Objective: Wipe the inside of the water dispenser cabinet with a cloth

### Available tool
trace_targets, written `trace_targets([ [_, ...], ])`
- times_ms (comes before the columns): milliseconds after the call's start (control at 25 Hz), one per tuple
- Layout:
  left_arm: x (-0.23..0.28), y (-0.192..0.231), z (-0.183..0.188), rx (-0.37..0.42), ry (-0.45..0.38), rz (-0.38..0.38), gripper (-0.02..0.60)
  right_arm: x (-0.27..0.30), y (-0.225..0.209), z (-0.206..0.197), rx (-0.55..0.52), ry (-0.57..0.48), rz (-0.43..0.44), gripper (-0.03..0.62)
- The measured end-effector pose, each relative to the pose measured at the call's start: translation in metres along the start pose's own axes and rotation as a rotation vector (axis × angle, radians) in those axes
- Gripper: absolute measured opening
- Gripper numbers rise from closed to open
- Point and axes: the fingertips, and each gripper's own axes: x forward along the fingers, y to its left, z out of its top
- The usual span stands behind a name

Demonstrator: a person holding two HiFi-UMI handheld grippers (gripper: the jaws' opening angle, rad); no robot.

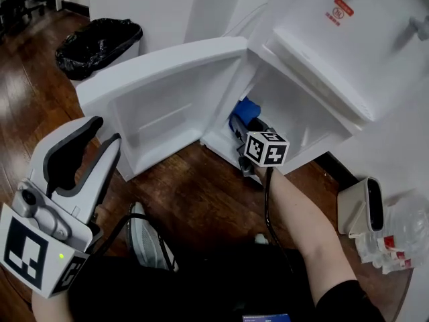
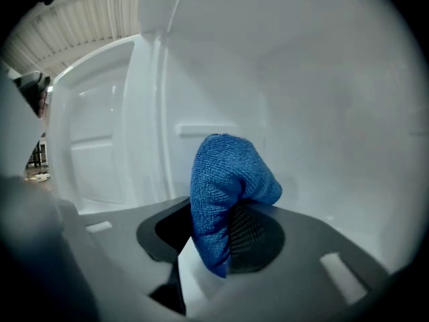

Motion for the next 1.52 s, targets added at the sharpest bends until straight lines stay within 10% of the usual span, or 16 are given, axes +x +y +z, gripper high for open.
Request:
trace_targets([
  [360, -0.026, -0.003, -0.048, 0.053, 0.151, 0.051, 0.117, -0.037, 0.078, -0.013, 0.062, 0.049, 0.158, 0.129],
  [600, -0.023, -0.049, -0.045, 0.000, 0.098, -0.178, 0.117, -0.118, 0.146, 0.035, 0.074, 0.064, 0.441, 0.129],
  [840, -0.015, -0.102, -0.057, -0.218, 0.139, -0.442, 0.189, -0.208, 0.186, 0.097, 0.034, -0.022, 0.607, 0.130],
  [1160, -0.011, -0.102, -0.083, -0.204, 0.229, -0.420, 0.194, -0.185, 0.143, 0.067, -0.090, -0.041, 0.389, 0.130],
  [1520, -0.014, -0.098, -0.084, -0.146, 0.248, -0.402, 0.193, -0.112, 0.090, 0.182, -0.312, -0.376, 0.072, 0.129],
])
